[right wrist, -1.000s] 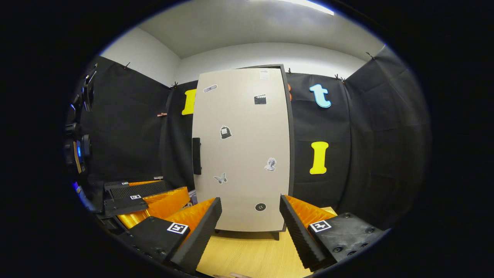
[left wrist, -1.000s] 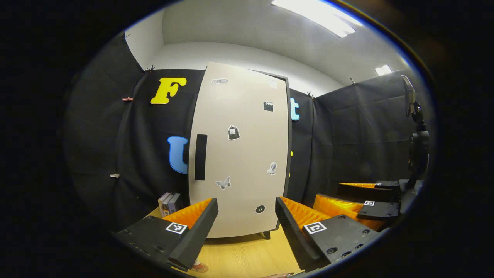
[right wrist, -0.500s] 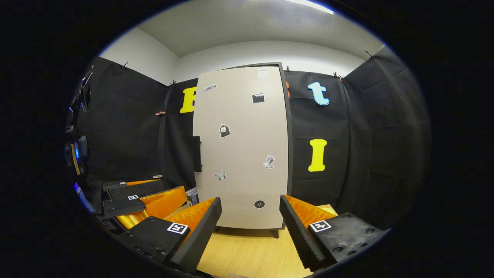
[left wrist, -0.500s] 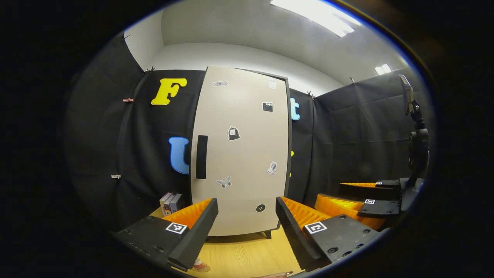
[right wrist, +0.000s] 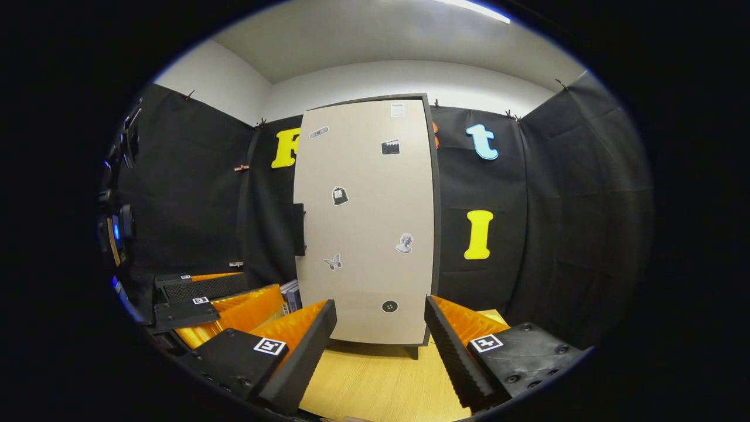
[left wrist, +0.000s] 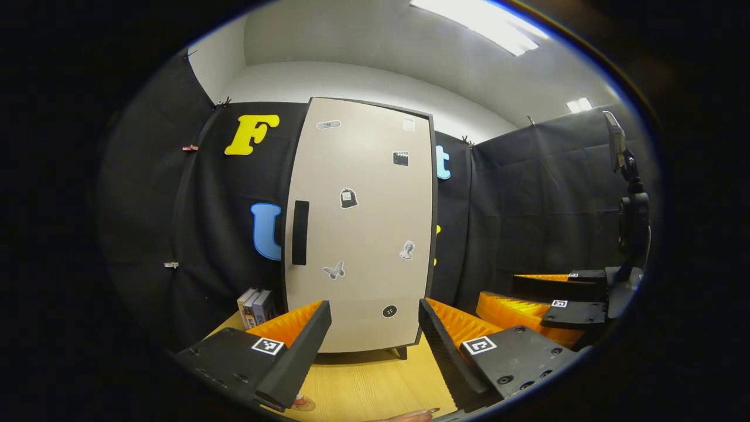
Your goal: Open the cabinet door with the right hand, grasp the bottle in the cabinet with the left hand and place it on the coaster, then close the cabinet door with the right hand.
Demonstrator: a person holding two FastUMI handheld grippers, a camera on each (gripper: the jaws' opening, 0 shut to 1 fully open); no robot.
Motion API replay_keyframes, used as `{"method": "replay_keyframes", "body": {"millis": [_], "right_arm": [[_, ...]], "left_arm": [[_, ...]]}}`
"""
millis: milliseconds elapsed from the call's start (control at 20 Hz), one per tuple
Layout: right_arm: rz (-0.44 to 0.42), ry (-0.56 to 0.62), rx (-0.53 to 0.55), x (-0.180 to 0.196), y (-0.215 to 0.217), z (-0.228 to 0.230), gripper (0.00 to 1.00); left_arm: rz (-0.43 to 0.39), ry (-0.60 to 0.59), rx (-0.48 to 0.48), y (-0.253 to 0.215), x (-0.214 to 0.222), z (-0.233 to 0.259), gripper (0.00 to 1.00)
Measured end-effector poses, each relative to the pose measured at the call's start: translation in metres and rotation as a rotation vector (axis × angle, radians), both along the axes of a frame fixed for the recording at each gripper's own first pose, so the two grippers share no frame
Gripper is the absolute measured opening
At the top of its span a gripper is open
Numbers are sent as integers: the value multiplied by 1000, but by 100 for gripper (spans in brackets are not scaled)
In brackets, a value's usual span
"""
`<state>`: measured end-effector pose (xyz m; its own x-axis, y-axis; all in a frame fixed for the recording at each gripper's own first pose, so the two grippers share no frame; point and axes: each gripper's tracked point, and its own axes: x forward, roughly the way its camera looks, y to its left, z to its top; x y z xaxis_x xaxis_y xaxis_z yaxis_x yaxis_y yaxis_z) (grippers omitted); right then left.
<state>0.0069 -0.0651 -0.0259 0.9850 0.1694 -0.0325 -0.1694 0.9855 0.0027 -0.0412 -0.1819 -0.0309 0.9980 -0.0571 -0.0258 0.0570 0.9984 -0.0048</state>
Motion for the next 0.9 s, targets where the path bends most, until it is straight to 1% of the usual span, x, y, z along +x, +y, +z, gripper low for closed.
{"method": "replay_keyframes", "body": {"millis": [300,500,800,900], "right_arm": [[-4,11,7,1,-1,-1,98],[-13,12,16,3,-6,0,98],[-60,24,4,10,-19,-3,98],[-71,12,-4,12,-21,0,98]], "left_arm": [[0,4,13,0,1,-2,95],[14,2,6,3,2,-3,95],[20,3,14,1,4,-4,95],[20,9,20,-2,5,-7,95]]}}
